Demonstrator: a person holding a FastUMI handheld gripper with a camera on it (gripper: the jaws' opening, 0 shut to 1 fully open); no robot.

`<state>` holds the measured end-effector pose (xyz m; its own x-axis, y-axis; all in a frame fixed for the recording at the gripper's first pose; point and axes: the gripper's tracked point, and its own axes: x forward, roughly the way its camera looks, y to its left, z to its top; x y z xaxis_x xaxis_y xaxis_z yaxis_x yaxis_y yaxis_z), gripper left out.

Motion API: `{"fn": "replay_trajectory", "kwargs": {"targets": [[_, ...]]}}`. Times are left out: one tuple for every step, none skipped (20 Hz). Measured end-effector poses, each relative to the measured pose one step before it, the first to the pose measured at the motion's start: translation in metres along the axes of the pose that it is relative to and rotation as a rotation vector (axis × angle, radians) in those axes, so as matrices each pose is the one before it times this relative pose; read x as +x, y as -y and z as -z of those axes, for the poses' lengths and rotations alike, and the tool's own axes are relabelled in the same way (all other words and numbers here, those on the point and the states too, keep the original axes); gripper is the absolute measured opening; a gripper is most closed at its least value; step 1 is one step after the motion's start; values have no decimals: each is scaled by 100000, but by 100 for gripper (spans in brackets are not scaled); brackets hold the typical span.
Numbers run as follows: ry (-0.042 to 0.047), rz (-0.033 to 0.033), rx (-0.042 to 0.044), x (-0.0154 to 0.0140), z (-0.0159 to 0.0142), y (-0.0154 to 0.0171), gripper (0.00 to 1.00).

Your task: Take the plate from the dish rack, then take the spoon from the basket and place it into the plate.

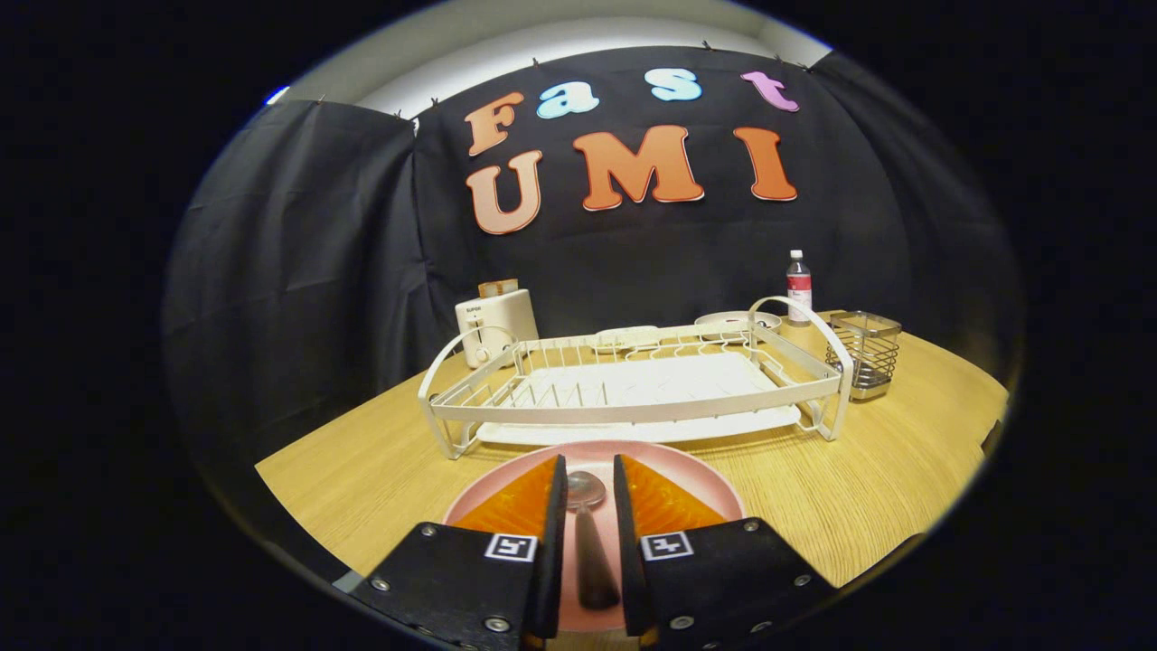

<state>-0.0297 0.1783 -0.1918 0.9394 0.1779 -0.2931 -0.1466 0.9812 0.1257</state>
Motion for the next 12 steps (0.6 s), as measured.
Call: {"fn": "replay_trajectory", "kwargs": {"targets": [[-804,213,270,-179,107,217,43],[-245,433,-209,-109,99,162,50],[240,633,-608,-227,-202,308,61],[454,843,-736,-174,-276,332,64],[330,455,-612,-151,-278,244,71],[384,197,-153,-199,-196,266,75],[73,132,53,-275,-319,245,83],[-68,269,286,-239,-253,486,86],[4,423,1030,-255,-294,473,93],[198,845,816,-153,-323,589,95],[509,1009,-284,-133,-387,666,97],[644,1839,-1173,-108,-405,938,98]]}}
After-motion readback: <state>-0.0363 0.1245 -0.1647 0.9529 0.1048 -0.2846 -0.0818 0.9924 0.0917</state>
